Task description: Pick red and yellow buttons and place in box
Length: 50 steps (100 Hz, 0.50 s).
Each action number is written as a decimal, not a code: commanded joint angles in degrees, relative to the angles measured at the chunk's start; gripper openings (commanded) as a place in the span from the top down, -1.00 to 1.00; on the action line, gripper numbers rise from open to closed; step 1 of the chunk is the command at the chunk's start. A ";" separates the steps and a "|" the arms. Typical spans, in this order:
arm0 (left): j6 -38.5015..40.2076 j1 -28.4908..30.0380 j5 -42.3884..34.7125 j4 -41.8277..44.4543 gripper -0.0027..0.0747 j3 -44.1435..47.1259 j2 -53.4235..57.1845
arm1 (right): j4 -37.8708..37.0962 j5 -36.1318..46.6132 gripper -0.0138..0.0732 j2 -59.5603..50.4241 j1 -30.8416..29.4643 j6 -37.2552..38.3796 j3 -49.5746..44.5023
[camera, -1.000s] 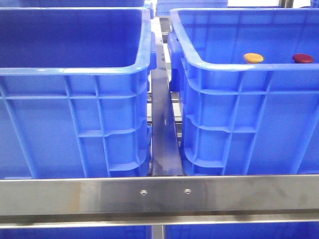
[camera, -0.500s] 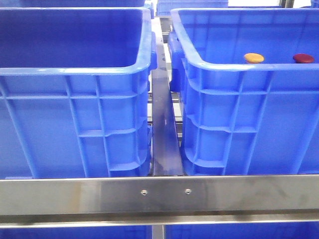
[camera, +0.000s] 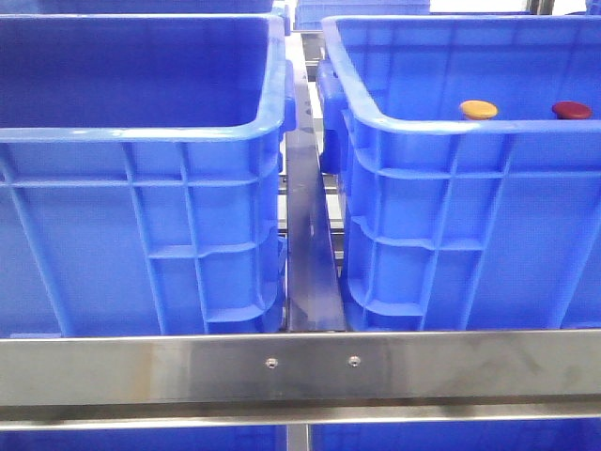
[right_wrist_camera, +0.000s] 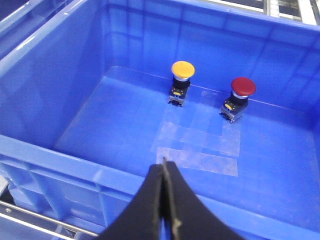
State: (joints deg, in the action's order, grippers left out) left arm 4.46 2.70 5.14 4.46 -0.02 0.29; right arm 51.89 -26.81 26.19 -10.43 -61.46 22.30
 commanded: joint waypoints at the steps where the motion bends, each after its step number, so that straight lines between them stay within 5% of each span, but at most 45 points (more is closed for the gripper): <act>1: -0.09 0.18 -4.82 -0.49 0.98 3.09 1.81 | 1.56 2.21 0.82 0.29 -0.13 -0.21 1.68; 50: -0.09 0.18 -4.82 -0.49 0.98 3.09 1.81 | 1.21 2.17 0.82 0.29 1.53 -0.21 1.68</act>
State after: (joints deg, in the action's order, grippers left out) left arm 4.36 2.70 5.14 4.46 -0.02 0.29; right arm 51.89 -27.05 26.19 -8.95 -61.46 22.30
